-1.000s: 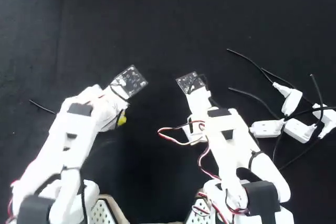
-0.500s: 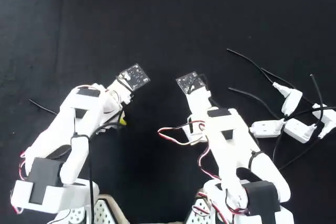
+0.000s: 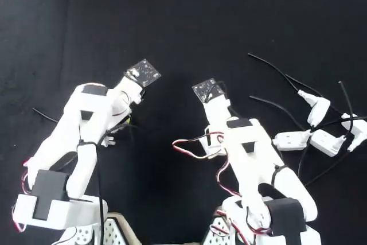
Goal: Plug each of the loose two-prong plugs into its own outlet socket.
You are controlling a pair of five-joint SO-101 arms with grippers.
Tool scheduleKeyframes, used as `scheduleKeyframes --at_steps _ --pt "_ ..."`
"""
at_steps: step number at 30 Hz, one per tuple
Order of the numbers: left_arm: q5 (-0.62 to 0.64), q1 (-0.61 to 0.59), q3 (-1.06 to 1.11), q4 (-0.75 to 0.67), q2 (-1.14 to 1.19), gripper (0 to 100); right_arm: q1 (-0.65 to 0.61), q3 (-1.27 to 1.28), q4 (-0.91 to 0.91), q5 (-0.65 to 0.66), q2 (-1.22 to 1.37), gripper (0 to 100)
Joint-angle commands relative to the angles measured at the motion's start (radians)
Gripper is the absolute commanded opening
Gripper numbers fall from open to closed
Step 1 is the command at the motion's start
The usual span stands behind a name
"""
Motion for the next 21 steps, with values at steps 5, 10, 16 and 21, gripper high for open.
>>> scheduleKeyframes --at_steps 5,10,16,21 --pt "0.052 0.024 -0.154 0.229 -0.026 3 -0.009 -0.010 0.000 -0.002 0.027 1.2" --pt "0.054 0.047 -0.124 0.394 -0.215 3 -0.009 -0.010 0.000 -0.002 0.027 1.2" --pt "0.120 0.206 0.133 0.450 -0.595 3 -0.009 -0.010 0.000 -0.002 0.027 1.2" --pt "0.137 0.318 0.354 0.351 -0.767 3 -0.009 -0.010 0.000 -0.002 0.027 1.2"
